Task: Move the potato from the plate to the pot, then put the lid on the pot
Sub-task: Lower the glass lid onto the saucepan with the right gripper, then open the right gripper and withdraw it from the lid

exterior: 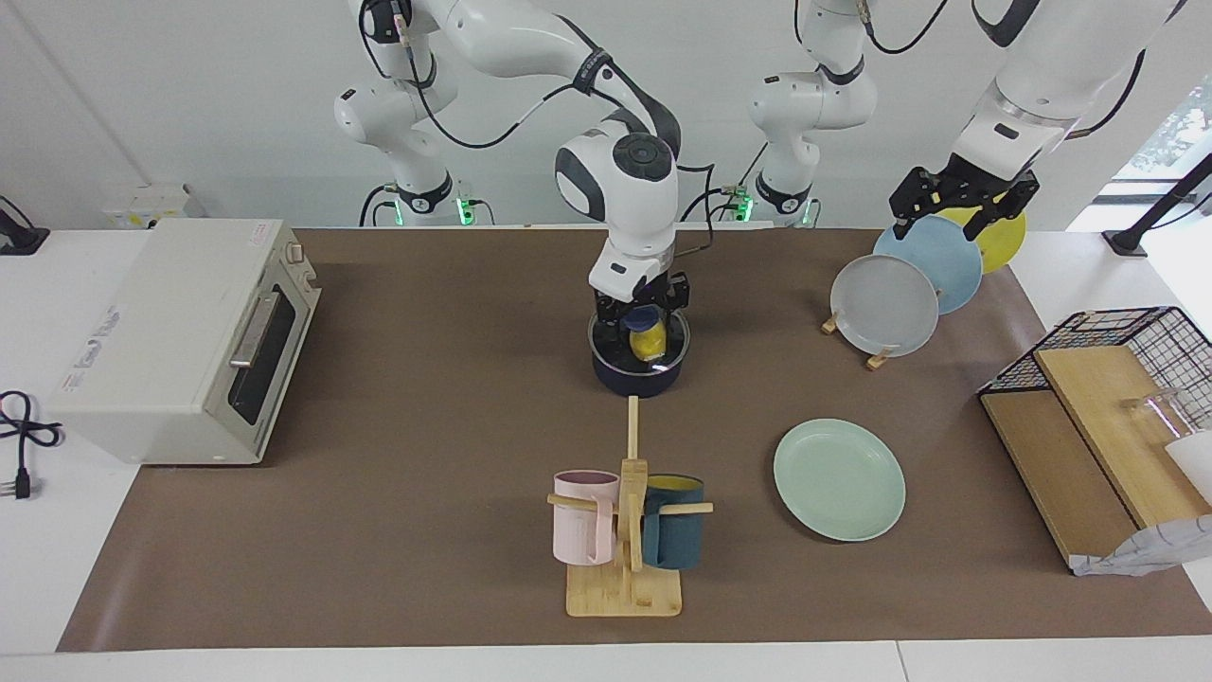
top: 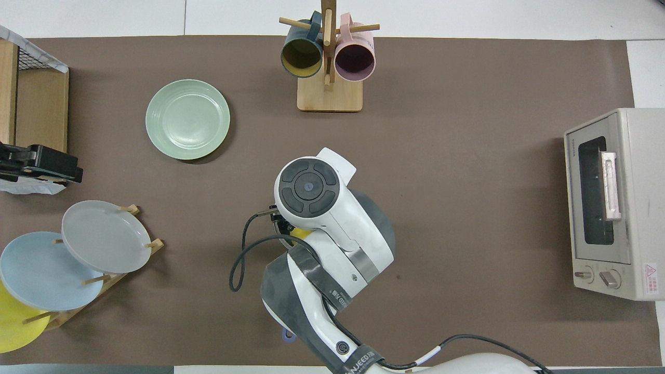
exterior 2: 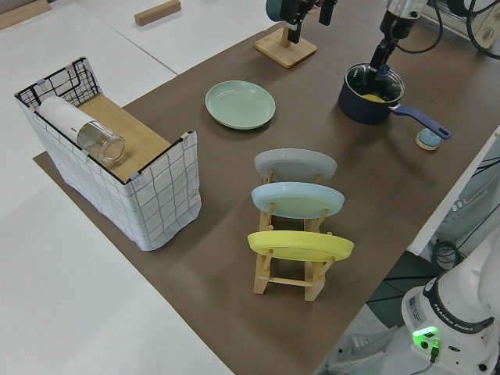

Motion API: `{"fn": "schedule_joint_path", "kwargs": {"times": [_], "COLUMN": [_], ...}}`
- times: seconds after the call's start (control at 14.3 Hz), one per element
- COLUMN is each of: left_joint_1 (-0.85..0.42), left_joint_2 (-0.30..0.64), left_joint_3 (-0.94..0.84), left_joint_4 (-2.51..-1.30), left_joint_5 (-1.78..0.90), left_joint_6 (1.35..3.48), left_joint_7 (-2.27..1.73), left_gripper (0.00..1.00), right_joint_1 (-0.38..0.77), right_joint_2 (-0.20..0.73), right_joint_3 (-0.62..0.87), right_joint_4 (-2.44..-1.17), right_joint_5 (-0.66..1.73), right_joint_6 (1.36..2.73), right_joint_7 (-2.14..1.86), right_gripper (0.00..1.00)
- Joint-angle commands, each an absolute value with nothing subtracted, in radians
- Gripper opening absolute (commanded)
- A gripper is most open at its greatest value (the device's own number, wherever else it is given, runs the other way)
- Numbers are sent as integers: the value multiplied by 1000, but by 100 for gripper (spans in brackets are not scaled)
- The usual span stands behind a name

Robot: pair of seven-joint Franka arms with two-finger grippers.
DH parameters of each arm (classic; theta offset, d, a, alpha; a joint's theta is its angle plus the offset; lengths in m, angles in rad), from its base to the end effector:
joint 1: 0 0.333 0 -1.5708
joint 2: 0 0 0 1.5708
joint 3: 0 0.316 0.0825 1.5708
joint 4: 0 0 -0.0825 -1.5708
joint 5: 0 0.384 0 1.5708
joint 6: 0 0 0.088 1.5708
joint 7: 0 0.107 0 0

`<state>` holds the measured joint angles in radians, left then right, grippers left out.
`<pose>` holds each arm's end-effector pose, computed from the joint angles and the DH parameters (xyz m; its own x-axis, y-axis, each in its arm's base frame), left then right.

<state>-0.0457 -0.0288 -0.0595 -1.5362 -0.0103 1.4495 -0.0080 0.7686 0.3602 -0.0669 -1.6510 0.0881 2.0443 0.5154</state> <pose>0.5299 -0.0577 0.6460 0.9935 -0.0980 -0.0580 -0.0977 -0.9952 0.0081 0.5000 0.4349 0.4071 0.9885 0.1515 0.0012 0.1513 -0.9863 -0.0652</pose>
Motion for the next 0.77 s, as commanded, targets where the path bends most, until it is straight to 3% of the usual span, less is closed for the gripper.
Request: {"fn": "schedule_joint_path", "kwargs": {"times": [0.0, 0.21, 0.7], "left_joint_1": [-29, -28, -28], "left_joint_2": [-46, -49, -58], "left_joint_3": [-74, -72, -72], "left_joint_4": [-1539, -1542, -1552], "left_joint_5": [-25, -25, -25], "left_joint_6": [1473, 1476, 1488], "left_joint_7": [-26, -23, -25], "left_gripper": [100, 100, 100], "right_joint_1": [744, 605, 306], "right_joint_2": [357, 347, 206], "right_joint_3": [-74, -72, -78], "right_joint_4": [-1553, -1421, -1427], "right_joint_5": [58, 63, 60], "right_joint_6": [1962, 1810, 1688], "right_joint_7": [535, 514, 200], "right_gripper": [100, 100, 100]}}
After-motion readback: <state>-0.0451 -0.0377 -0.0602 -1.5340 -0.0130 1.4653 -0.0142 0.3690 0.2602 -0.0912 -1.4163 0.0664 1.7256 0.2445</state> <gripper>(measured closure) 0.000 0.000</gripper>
